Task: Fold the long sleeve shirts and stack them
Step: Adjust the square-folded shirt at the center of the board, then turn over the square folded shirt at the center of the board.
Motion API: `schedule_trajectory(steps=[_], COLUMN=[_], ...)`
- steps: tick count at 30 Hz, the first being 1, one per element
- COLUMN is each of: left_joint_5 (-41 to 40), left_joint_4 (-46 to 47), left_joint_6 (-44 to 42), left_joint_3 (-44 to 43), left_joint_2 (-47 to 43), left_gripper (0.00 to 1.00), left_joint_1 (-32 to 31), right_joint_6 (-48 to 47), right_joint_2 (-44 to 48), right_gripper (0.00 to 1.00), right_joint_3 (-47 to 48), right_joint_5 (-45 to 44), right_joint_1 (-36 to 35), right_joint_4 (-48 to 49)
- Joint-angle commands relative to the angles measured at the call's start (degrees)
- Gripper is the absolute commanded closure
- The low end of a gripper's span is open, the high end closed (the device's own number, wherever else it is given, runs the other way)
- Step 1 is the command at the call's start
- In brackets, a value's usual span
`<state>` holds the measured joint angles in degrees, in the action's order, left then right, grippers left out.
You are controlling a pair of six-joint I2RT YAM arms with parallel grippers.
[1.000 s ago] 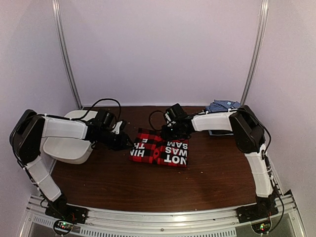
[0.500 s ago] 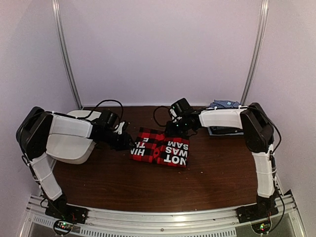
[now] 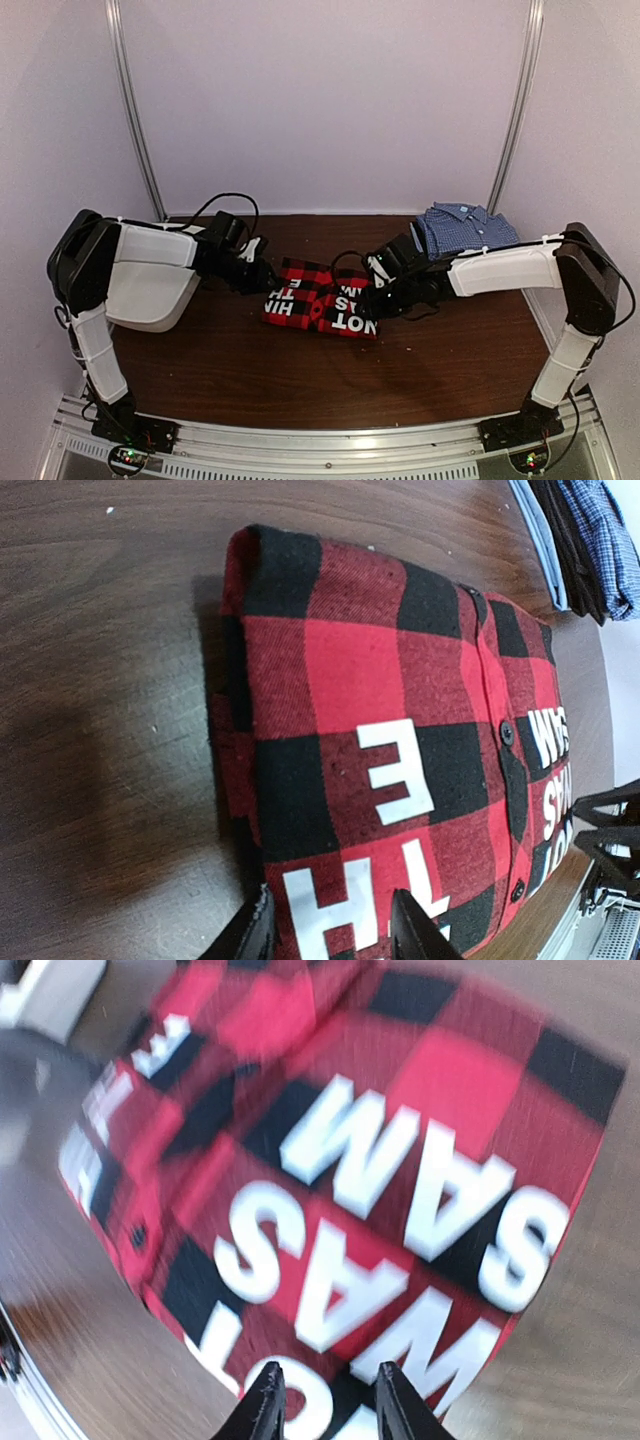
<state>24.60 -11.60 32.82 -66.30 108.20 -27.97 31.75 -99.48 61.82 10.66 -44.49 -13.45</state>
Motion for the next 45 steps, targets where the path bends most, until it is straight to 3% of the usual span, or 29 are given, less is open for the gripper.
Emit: schedule_trajectory(steps=[1, 15, 26, 35, 45], left_joint_5=[-0.5, 5.2, 6.5, 7.1, 8.2], left_joint_4=[-1.1, -2.0, -2.3, -1.6, 1.6], left_joint_6=[-2.1, -2.9, -1.9, 0.1, 3.7], left_joint_3=[-1.9, -2.1, -2.4, -2.9, -1.7], left_joint_2=[1.1, 5.0, 8.4, 10.4, 8.3], left_gripper=[0.59, 0.58, 0.57, 0.69, 1.0], left_joint_1=[1.0, 1.9, 2.0, 1.5, 0.4], right_joint_6=[1.7, 2.8, 4.0, 4.3, 3.3], right_joint_2=[2.5, 3.8, 7.2, 10.9, 9.5], right_gripper=[0.67, 0.68, 0.68, 0.67, 0.67], right_joint_3=[-3.9, -12.0, -11.6, -11.7, -9.6], right_joint_5=[1.0, -0.5, -3.1, -6.1, -6.7], right_joint_1=[-2.4, -2.8, -1.7, 0.8, 1.9], right_joint_4=[1.3, -0.5, -1.0, -1.4, -0.9])
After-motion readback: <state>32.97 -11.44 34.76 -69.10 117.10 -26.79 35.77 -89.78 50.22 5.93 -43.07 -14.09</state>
